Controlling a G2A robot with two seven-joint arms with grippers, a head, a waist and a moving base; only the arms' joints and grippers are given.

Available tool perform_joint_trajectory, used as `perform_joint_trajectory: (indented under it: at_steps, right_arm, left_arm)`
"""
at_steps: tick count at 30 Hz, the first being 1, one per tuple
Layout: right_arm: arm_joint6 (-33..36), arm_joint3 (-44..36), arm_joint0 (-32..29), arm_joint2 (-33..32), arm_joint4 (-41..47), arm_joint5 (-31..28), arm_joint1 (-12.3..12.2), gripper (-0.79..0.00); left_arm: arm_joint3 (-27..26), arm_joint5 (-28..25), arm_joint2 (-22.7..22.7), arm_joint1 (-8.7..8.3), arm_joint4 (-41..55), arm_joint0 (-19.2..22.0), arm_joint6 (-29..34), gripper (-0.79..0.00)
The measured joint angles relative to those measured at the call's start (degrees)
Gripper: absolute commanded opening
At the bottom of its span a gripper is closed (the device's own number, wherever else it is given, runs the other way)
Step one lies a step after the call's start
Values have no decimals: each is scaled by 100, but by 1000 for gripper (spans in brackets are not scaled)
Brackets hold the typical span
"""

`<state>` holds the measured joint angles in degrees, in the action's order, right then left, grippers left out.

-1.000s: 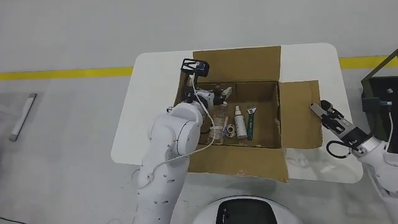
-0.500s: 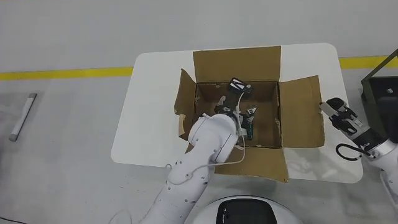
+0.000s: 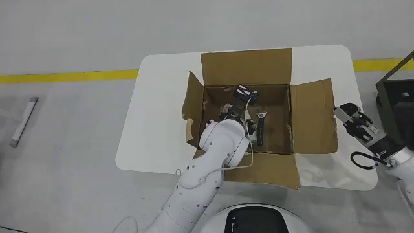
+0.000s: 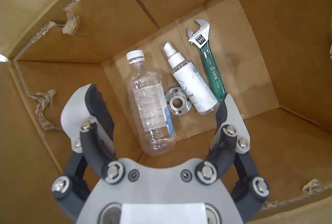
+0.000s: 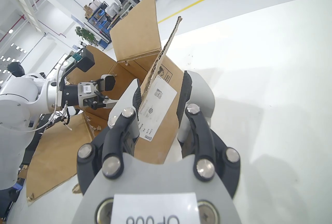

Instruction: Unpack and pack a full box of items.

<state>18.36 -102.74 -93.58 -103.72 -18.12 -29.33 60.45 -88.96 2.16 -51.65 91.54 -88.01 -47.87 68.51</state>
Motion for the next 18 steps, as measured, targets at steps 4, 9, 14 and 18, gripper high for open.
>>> perform_joint_trajectory:
  at_steps: [4,9,14,18]
  right_arm:
    - [-13,-26,3,0,-4,-9,3,-437]
    - [-33,-24,-20,-12,-33,-17,6,-425]
    - [-64,-51,-80,-27,-55,-13,12,-422]
    - [-93,-80,-129,-38,-71,-8,17,-422]
  left_arm:
    - [67,-26,50,-7,-150,-60,-118,0]
    - [429,273,186,39,-807,40,72,0]
    - [1061,353,291,140,-964,322,587,0]
    - [1421,345,353,222,-892,482,690,0]
